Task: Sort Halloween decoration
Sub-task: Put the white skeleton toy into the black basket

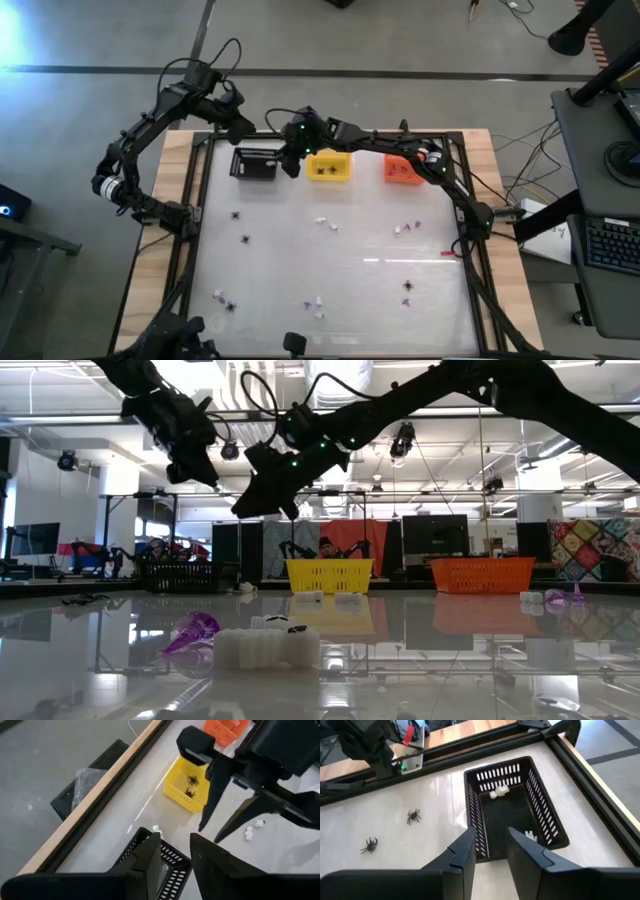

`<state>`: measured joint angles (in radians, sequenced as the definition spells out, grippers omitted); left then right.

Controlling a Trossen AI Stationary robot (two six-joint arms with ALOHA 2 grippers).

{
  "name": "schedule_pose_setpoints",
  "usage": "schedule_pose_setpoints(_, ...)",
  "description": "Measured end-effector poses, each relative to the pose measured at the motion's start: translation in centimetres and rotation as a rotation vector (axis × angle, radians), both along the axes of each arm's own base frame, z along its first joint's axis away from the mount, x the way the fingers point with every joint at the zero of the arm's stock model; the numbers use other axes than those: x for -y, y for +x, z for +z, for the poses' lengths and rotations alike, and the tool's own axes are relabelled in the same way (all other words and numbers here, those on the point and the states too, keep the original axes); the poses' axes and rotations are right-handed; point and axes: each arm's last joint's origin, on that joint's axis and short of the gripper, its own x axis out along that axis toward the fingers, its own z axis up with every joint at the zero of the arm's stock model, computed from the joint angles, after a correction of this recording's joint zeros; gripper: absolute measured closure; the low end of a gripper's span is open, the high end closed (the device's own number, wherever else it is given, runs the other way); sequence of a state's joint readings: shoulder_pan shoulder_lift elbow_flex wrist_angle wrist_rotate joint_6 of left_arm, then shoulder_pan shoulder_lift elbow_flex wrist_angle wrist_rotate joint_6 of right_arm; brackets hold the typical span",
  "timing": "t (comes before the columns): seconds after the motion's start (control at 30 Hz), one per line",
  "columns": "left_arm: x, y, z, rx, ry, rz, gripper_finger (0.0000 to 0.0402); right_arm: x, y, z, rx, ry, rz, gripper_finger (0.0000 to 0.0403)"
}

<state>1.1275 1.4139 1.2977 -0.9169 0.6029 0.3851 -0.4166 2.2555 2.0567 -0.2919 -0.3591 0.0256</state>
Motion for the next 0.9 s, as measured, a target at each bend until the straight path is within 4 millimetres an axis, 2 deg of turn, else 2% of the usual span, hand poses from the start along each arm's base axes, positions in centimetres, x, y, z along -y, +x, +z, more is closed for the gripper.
schedule_pose_setpoints(0.17,0.4,-0.1,-0.2,-0.016,-0.017,-0.031,0.0313,0.2,-1.4,0.4,-0.128,-0.027,-0.044,0.0308)
schedule_pose_setpoints(0.37,1.0,0.8,-0.5,-0.037,0.000,-0.117,0.0318,-0.1,-5.0,4.4,-0.262,-0.098,-0.037,0.0306)
schedule_pose_setpoints(0.43,1.1,1.1,-0.6,-0.040,0.001,-0.128,0.0319,0.1,-5.6,5.6,-0.249,-0.118,-0.037,0.0304)
schedule_pose_setpoints(0.5,1.1,1.2,-0.6,-0.042,0.001,-0.132,0.0320,0.2,-5.7,5.8,-0.239,-0.127,-0.039,0.0303)
schedule_pose_setpoints(0.63,1.1,1.2,-0.6,-0.044,0.001,-0.127,0.0320,0.8,-5.3,5.3,-0.208,-0.133,-0.023,0.0303)
schedule_pose_setpoints(0.9,1.2,1.2,-0.5,-0.038,-0.038,-0.085,0.0320,1.5,-3.6,2.1,-0.177,-0.204,0.104,0.0303)
